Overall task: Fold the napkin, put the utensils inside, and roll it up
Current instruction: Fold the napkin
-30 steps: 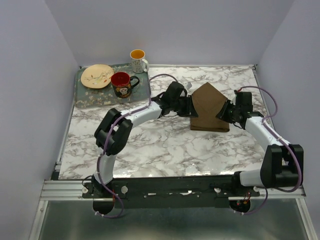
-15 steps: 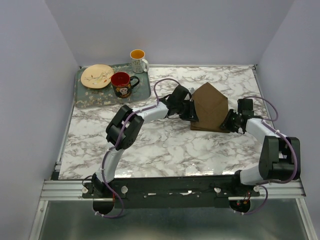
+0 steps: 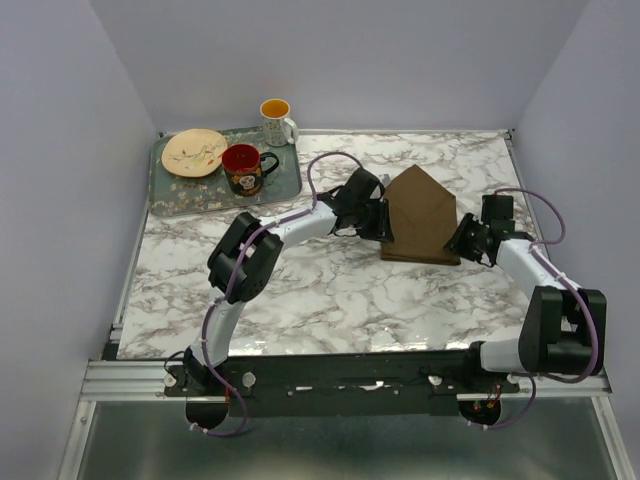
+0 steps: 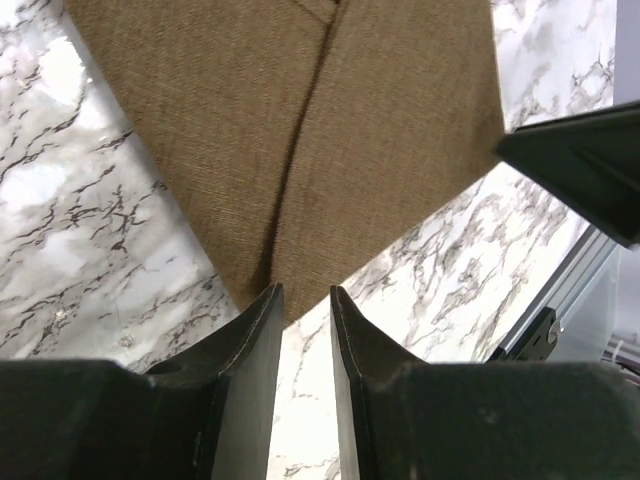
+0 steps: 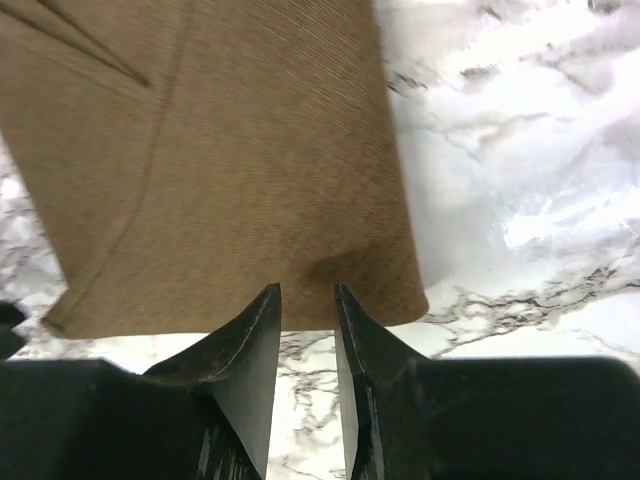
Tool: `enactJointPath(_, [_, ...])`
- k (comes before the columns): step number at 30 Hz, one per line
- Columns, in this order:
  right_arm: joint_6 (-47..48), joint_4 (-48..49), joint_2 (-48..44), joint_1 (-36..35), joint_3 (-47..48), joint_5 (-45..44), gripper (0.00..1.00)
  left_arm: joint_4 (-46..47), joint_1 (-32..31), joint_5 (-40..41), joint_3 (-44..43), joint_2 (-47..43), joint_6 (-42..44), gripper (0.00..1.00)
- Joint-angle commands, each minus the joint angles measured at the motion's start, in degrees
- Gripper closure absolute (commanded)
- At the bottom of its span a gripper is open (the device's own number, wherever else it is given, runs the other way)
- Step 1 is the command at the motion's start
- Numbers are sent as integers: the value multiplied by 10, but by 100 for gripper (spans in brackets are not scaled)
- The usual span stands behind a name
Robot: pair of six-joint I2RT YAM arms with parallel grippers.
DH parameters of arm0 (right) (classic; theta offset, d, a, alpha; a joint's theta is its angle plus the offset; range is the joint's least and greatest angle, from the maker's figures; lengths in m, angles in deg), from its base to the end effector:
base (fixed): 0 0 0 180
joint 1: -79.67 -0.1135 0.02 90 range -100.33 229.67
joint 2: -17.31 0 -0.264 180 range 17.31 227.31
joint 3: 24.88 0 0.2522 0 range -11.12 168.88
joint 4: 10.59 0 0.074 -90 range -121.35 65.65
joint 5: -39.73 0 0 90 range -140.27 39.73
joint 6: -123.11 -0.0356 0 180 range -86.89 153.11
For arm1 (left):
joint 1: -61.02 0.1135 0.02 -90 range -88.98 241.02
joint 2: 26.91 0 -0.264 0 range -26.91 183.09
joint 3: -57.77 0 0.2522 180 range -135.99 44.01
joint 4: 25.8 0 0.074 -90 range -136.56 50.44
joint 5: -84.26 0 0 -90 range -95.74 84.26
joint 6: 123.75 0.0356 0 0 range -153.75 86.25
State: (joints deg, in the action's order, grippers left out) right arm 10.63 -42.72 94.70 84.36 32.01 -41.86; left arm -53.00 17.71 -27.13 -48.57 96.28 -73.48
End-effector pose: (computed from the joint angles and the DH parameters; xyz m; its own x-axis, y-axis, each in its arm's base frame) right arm 0.2644 -0.0165 0.1960 -0.7348 0.4398 -0.5164 0.2958 0.8929 0.3395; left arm 0.3425 -0.3407 0.1868 -0.9192 0.0487 -0.3907 0.3145 0.6876 -0.6544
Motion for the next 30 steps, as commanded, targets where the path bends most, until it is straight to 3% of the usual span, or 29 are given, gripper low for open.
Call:
enactJointPath(1, [-8,-28,33,9,13,-23,64,-30,-26,23,-26,-28,35,64])
enactJointPath(6, [-1,-26,43,9,22,-25,64,-5,-37,-7,-8,-9,16,63])
enactJointPath(18, [14,-23,-5,-4,43,-7,61,-19,-30,7,-26,22,35,63])
enactJointPath(25, [-1,-25,86,-5,121,24,61,-40,-30,18,-31,-43,53,57])
enactJointPath(27, [3,-32,102,-7,143,23,63,-44,-30,13,-28,-74,52,52])
enactJointPath(30, [11,-47,121,-16,156,19,76,-40,-29,7,-2,-121,52,50])
